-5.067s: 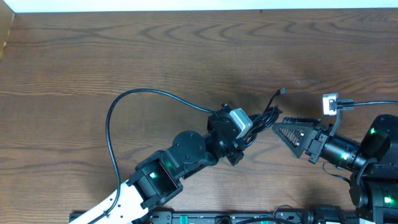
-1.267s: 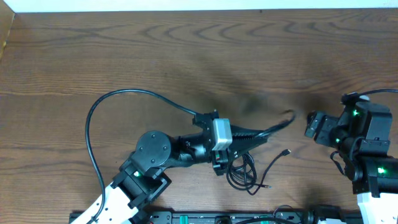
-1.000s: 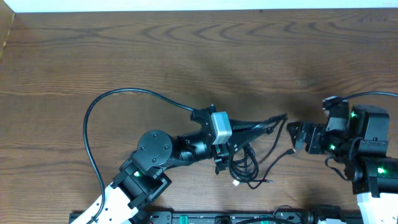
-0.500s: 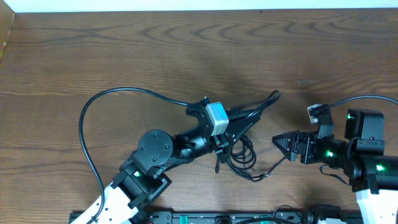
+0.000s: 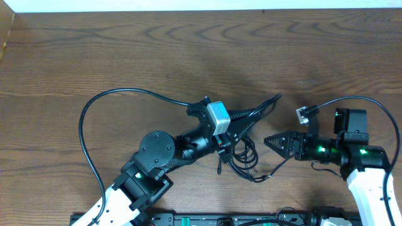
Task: Untangle cables
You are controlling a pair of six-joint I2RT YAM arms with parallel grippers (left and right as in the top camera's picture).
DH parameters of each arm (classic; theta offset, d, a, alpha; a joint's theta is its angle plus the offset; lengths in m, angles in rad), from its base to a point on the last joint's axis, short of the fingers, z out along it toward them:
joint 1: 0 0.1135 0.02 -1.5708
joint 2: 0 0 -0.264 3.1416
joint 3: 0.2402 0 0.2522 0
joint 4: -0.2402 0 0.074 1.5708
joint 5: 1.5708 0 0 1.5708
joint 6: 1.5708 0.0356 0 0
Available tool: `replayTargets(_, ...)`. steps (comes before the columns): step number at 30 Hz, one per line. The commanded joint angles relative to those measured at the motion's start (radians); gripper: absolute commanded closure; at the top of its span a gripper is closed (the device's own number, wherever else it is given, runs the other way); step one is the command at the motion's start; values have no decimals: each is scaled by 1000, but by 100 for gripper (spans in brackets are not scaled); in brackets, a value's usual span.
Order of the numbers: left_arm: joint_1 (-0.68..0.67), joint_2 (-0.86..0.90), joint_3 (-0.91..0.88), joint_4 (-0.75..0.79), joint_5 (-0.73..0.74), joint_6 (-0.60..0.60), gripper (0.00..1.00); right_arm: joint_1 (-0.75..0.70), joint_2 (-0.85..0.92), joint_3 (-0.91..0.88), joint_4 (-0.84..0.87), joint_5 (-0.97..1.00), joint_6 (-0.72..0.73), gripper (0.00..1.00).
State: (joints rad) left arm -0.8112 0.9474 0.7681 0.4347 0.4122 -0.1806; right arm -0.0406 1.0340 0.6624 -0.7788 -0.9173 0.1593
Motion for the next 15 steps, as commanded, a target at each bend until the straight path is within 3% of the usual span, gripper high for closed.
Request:
replayTargets(1, 5, -1, 15, 12, -6, -1, 93, 48, 31, -35, 53, -69, 32, 20)
replayTargets(15, 5, -1, 15, 11, -32, -1, 93, 327, 269, -76, 435, 150, 235, 19)
